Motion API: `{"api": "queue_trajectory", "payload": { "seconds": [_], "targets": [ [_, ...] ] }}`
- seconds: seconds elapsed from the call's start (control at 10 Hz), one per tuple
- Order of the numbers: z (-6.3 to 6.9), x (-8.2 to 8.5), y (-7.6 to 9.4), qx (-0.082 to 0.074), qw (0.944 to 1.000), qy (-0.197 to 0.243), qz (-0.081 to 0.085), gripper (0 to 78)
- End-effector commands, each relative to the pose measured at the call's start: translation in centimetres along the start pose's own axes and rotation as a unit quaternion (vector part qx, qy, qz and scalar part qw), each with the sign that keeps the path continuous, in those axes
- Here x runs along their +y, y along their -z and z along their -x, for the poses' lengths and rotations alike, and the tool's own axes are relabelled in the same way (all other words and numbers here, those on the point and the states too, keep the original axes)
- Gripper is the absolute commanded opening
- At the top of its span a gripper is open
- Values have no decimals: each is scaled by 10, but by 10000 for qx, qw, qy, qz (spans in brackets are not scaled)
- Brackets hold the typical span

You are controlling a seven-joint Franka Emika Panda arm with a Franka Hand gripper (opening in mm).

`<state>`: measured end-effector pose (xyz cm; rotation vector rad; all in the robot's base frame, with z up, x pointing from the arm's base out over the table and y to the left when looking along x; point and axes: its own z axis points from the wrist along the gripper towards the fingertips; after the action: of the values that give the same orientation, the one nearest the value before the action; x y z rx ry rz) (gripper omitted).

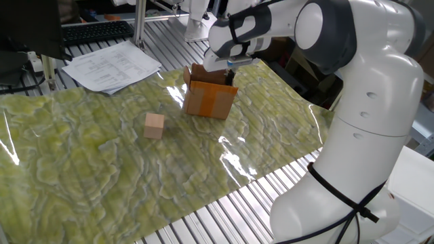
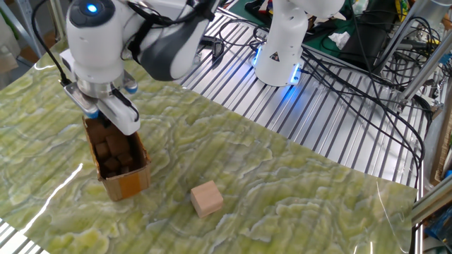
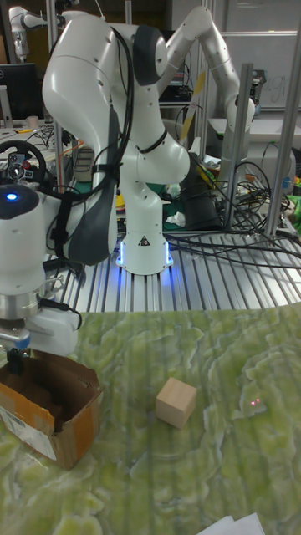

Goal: Open a box

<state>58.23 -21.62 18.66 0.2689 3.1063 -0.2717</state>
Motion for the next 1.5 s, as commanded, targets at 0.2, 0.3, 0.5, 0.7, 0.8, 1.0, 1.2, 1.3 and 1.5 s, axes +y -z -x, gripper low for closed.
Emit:
{"api": "queue_trajectory", "payload": {
  "seconds": [0.2,0.3,0.5,0.7,0.8,1.0,1.2,1.3,1.5],
  "targets": [
    [1,-1,1,43,10000,12,88,0],
    [1,-1,1,84,9998,-4,175,0],
    [1,-1,1,143,9980,-71,610,0],
    [1,-1,1,181,9980,-112,601,0],
    [1,-1,1,194,9979,-187,594,0],
    [1,-1,1,211,9970,-418,609,0],
    [1,-1,1,226,9954,-713,592,0],
    [1,-1,1,239,9943,-857,584,0],
    [1,-1,1,252,9925,-1054,558,0]
  ]
}}
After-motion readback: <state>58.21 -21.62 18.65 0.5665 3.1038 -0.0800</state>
